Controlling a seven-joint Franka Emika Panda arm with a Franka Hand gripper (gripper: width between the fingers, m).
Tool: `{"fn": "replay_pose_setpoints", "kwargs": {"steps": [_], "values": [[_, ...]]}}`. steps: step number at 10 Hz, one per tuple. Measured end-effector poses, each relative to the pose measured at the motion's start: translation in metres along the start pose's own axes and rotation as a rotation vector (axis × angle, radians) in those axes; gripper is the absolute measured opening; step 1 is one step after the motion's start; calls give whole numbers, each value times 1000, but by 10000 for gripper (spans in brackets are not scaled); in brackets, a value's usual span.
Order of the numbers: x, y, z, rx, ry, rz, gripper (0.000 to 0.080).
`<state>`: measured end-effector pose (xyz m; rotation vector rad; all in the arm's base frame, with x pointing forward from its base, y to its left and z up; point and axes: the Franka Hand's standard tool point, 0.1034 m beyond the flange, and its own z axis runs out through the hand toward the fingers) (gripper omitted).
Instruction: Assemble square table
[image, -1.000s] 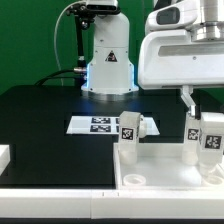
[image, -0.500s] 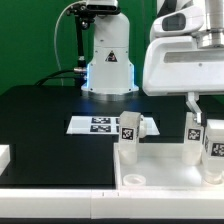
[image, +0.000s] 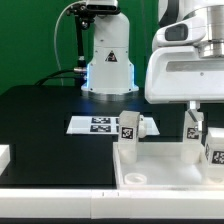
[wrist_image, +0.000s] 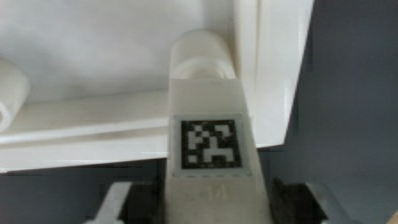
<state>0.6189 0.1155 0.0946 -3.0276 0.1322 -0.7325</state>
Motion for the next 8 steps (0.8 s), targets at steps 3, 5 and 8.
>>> {"fn": "replay_pose_setpoints", "kwargs": {"steps": [3, 5, 8], "values": [[-5, 1, -2, 1, 29, 11, 281], [-4, 1, -2, 1, 29, 8, 281], [-6, 2, -1, -1, 13, 7, 619]]}}
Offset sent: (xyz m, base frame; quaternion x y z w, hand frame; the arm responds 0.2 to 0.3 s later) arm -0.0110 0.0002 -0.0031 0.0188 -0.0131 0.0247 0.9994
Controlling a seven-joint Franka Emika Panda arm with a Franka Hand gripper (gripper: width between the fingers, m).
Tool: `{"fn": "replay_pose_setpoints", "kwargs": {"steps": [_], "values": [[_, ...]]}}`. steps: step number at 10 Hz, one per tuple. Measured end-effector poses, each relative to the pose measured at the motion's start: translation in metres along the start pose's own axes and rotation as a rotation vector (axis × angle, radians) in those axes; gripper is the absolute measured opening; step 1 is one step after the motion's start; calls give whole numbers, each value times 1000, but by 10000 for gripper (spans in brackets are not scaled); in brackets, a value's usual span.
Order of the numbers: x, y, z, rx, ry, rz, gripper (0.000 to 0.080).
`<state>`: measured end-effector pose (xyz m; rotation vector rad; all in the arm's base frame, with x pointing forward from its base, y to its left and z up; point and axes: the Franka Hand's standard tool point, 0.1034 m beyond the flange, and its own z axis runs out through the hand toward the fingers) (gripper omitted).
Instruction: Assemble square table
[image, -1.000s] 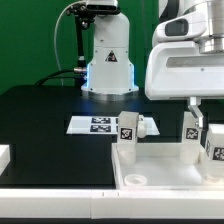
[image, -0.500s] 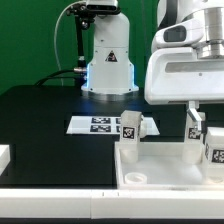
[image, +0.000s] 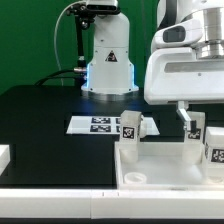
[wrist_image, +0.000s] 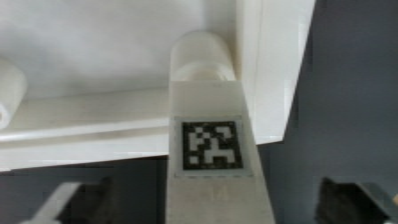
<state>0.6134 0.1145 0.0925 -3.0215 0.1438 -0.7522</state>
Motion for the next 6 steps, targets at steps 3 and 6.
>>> {"fn": "replay_pose_setpoints", "kwargs": {"steps": [3, 6], "values": [[11, -2, 5, -8, -115, 16, 648], [15, 2, 14, -26, -314, 34, 649]]}}
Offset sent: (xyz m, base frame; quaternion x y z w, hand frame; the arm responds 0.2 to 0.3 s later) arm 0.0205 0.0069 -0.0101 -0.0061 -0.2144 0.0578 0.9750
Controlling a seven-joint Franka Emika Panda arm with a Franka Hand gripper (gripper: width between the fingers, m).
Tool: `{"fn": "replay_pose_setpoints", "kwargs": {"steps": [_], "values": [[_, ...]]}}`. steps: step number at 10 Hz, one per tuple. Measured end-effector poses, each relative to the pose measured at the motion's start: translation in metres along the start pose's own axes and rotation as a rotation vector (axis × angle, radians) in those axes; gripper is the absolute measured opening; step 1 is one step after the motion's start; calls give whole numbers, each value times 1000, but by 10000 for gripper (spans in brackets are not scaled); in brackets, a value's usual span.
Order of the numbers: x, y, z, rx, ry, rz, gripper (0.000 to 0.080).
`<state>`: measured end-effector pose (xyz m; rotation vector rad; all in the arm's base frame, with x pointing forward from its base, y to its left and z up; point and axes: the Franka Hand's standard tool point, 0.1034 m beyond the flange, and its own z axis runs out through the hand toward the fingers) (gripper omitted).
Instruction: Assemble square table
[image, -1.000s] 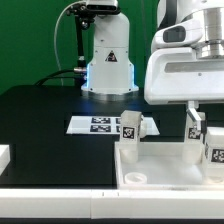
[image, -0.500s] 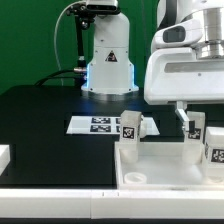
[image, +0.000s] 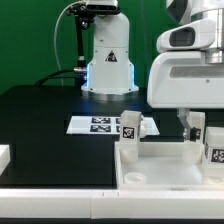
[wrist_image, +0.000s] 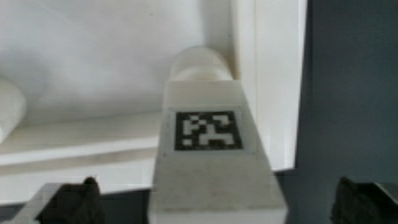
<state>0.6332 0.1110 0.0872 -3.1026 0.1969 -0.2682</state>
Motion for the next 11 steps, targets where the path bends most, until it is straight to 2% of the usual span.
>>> {"fn": "replay_pose_setpoints", "kwargs": {"steps": [3, 4, 6, 7, 8, 11], "values": [[0, 9, 1, -18, -176, 28, 649], [5, 9, 1, -18, -156, 43, 649], [4, 10, 1, -20, -157, 55, 403], [5, 9, 1, -22, -154, 111, 403], [6, 8, 0, -27, -152, 184, 290], [5, 8, 1, -41, -149, 374, 289]]}}
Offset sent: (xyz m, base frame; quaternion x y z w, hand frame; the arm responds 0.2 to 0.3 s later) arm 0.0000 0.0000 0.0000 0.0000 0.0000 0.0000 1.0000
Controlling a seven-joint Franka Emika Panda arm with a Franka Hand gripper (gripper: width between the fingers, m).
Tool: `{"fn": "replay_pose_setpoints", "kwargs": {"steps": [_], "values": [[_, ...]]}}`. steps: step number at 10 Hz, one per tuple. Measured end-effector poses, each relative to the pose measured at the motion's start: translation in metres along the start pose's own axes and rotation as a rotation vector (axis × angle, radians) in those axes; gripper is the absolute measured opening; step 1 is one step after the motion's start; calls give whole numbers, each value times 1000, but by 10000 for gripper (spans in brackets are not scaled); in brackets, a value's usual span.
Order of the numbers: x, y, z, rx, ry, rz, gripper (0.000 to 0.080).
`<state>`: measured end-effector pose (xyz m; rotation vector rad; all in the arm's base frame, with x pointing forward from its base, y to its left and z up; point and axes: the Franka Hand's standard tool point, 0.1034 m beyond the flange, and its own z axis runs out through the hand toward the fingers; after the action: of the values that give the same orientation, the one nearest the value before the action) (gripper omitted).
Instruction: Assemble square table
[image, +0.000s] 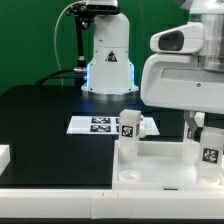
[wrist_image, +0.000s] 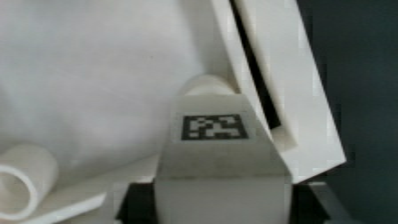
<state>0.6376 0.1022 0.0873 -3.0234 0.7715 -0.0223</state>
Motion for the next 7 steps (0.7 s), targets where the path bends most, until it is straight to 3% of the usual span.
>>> {"fn": "replay_pose_setpoints", "kwargs": {"steps": [2, 3, 5, 7], "values": [[-1, -1, 1, 3, 3, 205, 289], [1, -3, 1, 18, 8, 325, 290], [3, -6, 3, 71, 20, 640, 290], [2, -6, 4, 107, 17, 891, 291]]}}
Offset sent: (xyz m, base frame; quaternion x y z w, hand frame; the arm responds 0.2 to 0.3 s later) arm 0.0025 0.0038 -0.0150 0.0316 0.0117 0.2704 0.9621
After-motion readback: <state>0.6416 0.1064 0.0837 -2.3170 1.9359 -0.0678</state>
